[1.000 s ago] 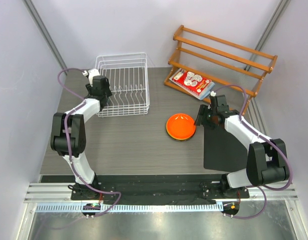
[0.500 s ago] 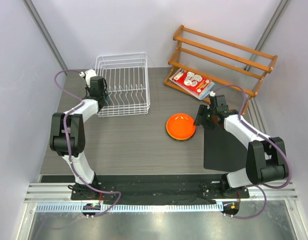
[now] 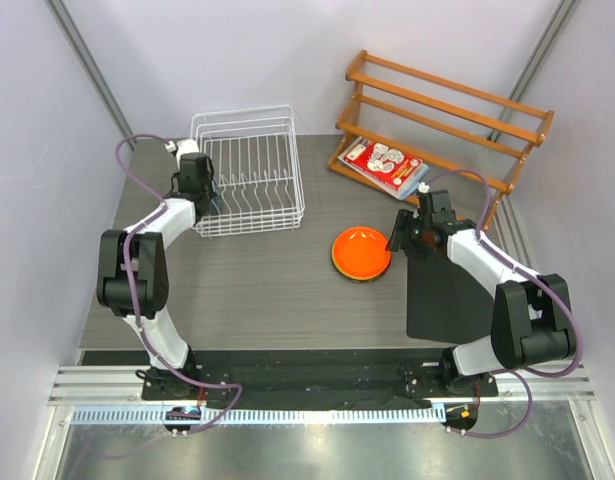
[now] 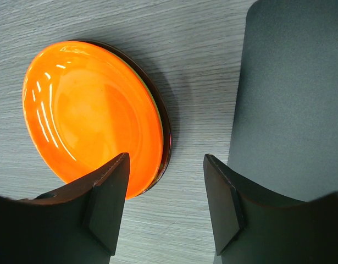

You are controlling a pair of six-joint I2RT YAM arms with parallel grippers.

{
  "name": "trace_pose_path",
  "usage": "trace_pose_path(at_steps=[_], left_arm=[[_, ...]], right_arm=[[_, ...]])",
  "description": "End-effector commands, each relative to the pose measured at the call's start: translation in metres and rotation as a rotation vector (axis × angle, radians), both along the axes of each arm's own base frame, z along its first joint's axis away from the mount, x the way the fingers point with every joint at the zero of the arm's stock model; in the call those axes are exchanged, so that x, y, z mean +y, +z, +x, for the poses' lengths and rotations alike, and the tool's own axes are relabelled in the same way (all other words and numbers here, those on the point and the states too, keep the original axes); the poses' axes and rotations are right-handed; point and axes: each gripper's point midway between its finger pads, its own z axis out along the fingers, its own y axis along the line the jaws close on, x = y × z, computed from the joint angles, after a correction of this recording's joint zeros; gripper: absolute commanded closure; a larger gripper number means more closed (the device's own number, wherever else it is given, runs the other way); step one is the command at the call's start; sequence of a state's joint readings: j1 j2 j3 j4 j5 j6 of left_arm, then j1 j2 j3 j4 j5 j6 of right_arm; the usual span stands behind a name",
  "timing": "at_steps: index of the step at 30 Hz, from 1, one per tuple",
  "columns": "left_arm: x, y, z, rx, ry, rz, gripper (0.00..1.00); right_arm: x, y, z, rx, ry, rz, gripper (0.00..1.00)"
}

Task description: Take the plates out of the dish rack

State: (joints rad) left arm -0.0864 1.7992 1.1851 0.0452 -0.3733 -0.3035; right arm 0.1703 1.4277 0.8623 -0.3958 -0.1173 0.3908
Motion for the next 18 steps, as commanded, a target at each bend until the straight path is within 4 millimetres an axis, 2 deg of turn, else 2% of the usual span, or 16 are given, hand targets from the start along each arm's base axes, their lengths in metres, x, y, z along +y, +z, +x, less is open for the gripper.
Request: trace_pose_path(at_steps=[1,5,10,11,16,18], left_arm=[[0.006,0.097,0.007,-0.221,0.04,-0.028,1.0],[0.008,0.123,-0.001,-0.249,0.026,0.001,1.0],[0.007,0.139,-0.006,-0.277,0.013,0.0,1.0],[0.004,0.138,-0.008,-0.271,0.0,-0.006,1.0],[-0.007,0.161,-0.022,-0.315,-0.036,-0.085,1.0],[-0.019,0.17,-0.03,-0.33,-0.085,-0.135,1.0]], right_arm=[[0.003,0.016,0.008,-0.068,0.016,-0.003,0.38],[0.004,0.017,0.007,-0.073,0.016,-0.005,0.38],[0.008,0.02,0.008,-0.081,0.022,-0.001,0.39],[0.008,0.021,0.008,-0.086,0.022,-0.003,0.38],[0.01,0.033,0.011,-0.119,0.03,-0.001,0.38],[0.013,0.044,0.013,-0.148,0.042,0.014,0.38]])
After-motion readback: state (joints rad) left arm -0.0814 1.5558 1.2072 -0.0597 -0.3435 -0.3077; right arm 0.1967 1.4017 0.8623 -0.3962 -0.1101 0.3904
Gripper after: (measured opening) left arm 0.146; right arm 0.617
